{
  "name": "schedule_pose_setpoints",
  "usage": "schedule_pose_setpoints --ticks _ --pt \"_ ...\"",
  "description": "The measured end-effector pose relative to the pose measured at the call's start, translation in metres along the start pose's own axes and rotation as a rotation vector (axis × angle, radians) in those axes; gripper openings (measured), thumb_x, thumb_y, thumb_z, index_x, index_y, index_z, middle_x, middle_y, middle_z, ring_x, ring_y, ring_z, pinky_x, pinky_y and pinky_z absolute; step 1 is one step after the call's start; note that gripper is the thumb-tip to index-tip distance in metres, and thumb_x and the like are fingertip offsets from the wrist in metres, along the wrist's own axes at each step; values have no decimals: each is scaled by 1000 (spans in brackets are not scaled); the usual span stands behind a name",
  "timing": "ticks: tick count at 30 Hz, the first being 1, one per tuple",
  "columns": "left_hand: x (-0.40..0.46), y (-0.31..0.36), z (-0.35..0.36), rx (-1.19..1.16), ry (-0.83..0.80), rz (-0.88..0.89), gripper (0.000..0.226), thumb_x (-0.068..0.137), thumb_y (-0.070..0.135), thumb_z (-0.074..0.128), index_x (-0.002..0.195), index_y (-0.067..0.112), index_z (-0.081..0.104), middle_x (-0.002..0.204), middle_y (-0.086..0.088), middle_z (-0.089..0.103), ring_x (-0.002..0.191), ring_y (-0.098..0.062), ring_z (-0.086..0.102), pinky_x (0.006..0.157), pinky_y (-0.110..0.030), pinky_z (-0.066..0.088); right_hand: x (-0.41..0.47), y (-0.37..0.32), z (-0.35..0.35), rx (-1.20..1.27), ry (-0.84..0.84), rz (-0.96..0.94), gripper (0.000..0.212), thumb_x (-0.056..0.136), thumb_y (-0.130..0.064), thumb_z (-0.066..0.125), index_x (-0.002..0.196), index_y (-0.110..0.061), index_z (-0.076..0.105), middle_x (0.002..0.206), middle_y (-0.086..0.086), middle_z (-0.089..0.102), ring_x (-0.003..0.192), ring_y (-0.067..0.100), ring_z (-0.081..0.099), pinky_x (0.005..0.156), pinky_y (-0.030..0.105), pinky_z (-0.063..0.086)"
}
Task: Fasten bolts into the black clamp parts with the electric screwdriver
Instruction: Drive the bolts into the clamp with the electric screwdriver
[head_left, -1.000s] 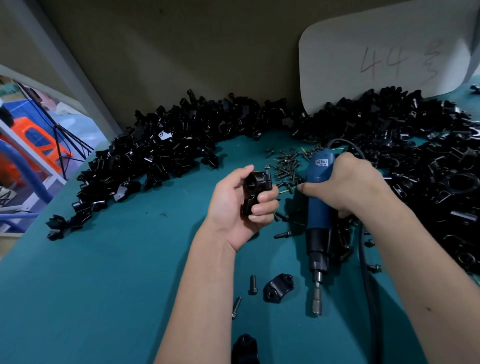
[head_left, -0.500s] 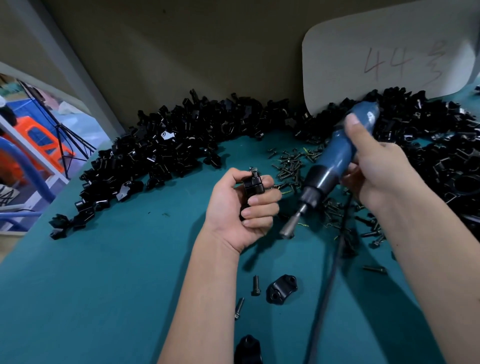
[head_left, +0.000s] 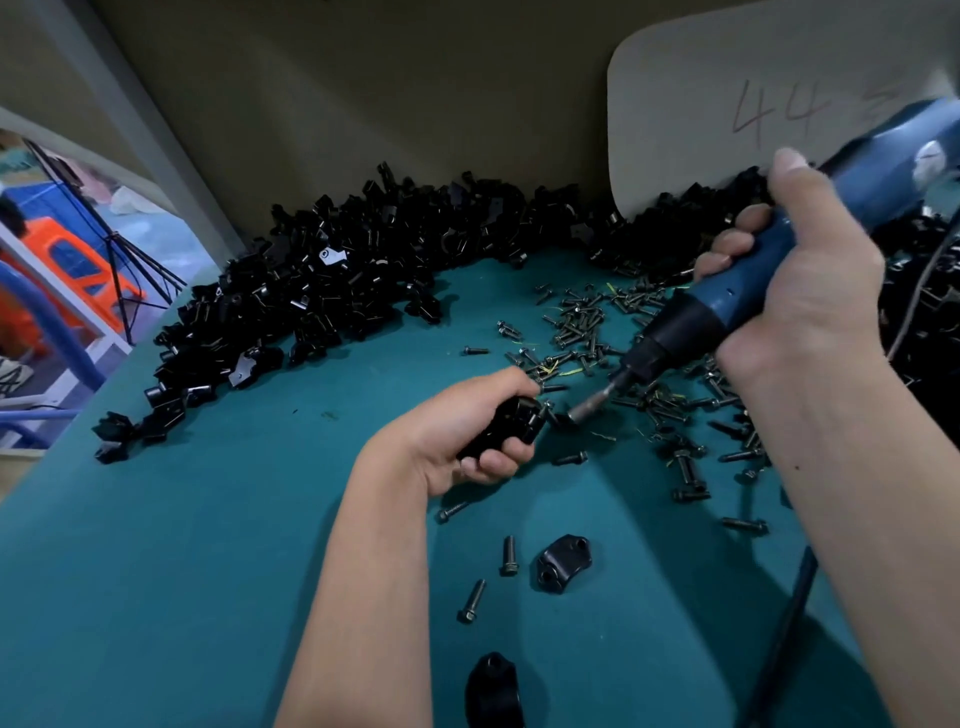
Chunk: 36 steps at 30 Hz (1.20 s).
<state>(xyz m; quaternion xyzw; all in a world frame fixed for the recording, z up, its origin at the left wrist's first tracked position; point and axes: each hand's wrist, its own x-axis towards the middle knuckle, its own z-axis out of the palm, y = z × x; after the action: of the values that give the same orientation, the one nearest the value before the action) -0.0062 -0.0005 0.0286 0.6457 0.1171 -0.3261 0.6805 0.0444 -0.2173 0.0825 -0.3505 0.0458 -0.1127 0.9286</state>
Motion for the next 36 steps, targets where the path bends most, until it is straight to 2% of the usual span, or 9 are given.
schedule_pose_setpoints --ticks 8,11,13,16,21,26,31,34,36 --pt "0 3 8 219 -10 -21 22 103 33 42 85 20 42 54 2 39 34 -4 28 30 -11 19 -4 4 1 3 106 -64 28 93 -17 73 105 -11 49 66 0 52 50 12 48 50 26 43" --pt "1 3 10 268 -13 -20 24 102 32 42 82 19 44 54 2 39 35 -4 29 31 -11 19 -3 4 0 -12 31 -1 32 96 -37 71 107 -14 51 69 -1 53 53 11 48 52 27 44" --pt "2 3 10 306 -19 -28 25 102 31 43 81 18 46 54 2 40 35 -5 29 32 -12 19 -2 2 -3 40 -54 90 48 100 -62 51 106 -15 55 74 1 55 58 14 50 58 27 46" --pt "1 3 8 303 -13 -27 24 102 31 43 82 18 45 54 2 40 36 -4 29 32 -12 19 3 -1 -11 199 -91 214 61 105 -65 28 109 -15 62 88 9 61 67 21 56 70 31 50" --pt "1 2 4 187 6 2 29 103 31 40 78 16 40 54 1 38 34 -3 27 30 -12 19 6 -1 -16 363 -75 323 42 105 -54 44 122 -19 61 112 11 63 88 29 62 101 40 44" --pt "1 2 2 93 21 -5 41 102 34 37 66 16 37 53 3 34 33 -3 23 28 -13 19 1 8 -12 427 -157 391 38 100 -51 57 122 -21 65 118 11 62 99 33 62 104 60 43" --pt "-1 2 0 75 18 -4 50 104 36 38 57 19 43 53 3 32 33 -4 22 28 -14 17 -2 16 -5 435 -111 367 35 102 -45 62 122 -17 66 115 9 61 94 31 61 103 44 48" --pt "-1 2 -2 59 22 -15 37 103 36 40 71 17 40 55 2 33 34 -3 22 29 -13 16 -5 14 -1 341 -104 310 42 103 -53 56 121 -16 64 112 9 60 85 27 61 101 41 48" --pt "-1 2 -3 71 18 -25 33 102 36 41 76 17 37 56 2 34 34 -3 23 30 -13 16 -6 8 2 250 -97 243 52 98 -59 60 116 -11 62 99 9 60 76 21 59 90 36 52"
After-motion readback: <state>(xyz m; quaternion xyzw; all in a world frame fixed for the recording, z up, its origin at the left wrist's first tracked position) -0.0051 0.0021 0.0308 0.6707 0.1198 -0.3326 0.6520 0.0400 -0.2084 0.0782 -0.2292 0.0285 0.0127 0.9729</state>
